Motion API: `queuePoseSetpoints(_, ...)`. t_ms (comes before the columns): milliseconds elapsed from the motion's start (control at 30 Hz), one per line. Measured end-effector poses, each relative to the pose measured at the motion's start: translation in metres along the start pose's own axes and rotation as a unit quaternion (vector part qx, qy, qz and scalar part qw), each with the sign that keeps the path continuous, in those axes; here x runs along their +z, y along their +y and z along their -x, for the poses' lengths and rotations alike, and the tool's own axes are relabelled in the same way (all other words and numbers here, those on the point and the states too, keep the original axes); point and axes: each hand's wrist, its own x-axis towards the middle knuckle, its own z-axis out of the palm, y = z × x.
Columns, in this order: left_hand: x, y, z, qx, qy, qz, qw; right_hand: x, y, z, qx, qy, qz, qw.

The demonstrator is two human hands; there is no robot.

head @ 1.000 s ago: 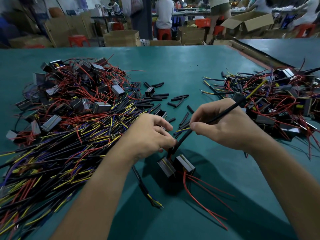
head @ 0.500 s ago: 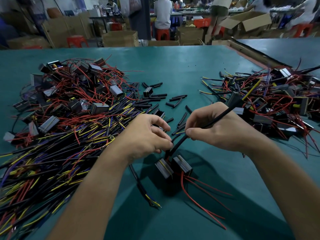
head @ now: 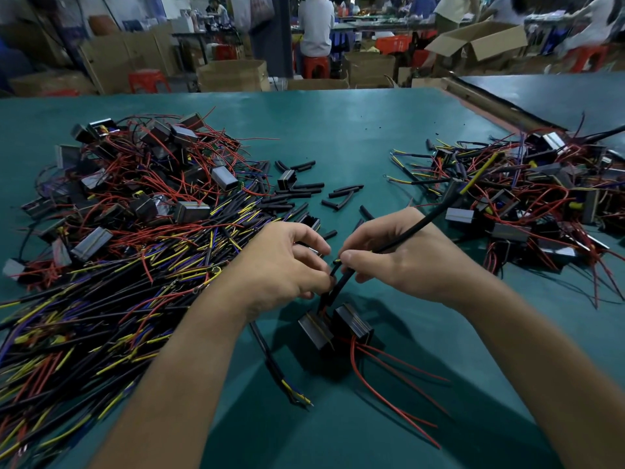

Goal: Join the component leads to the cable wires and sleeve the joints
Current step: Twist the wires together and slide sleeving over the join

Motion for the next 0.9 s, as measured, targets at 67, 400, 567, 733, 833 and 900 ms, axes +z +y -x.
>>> queuePoseSetpoints(67, -0.0002, 0.0000, 0.0003, -0.011, -0.004, -0.008, 1.000, 0.0001, -0.0005, -0.0002, -0.003, 0.007, -0.003, 1.000)
queuePoseSetpoints(400, 0.0012, -0.0005, 0.0023, 0.007, 0.006, 0.009, 1.000, -0.0006, 0.0045, -0.0024, 0.023, 0.014, -0.020, 0.999)
queuePoseSetpoints(567, 0.0031, 0.0012, 0.0012, 0.052, 0.051, 0.039, 0.997, -0.0010, 0.0029, -0.0020, 0.003, 0.022, -0.041, 0.999)
queuePoseSetpoints(733, 0.0060, 0.0015, 0.0022, 0.060, 0.058, 0.031, 0.996, -0.0014, 0.0005, -0.0016, -0.015, 0.000, -0.040, 0.999)
queuePoseSetpoints(833, 0.0077, 0.0035, 0.0026, 0.078, 0.073, 0.037, 0.994, -0.0039, 0.0007, -0.0014, -0.021, -0.003, -0.041, 0.999)
queuePoseSetpoints(900, 0.0094, 0.0049, 0.0030, 0.101, 0.093, 0.050, 0.989, -0.0059, 0.0006, -0.0013, -0.022, 0.001, -0.040, 0.999)
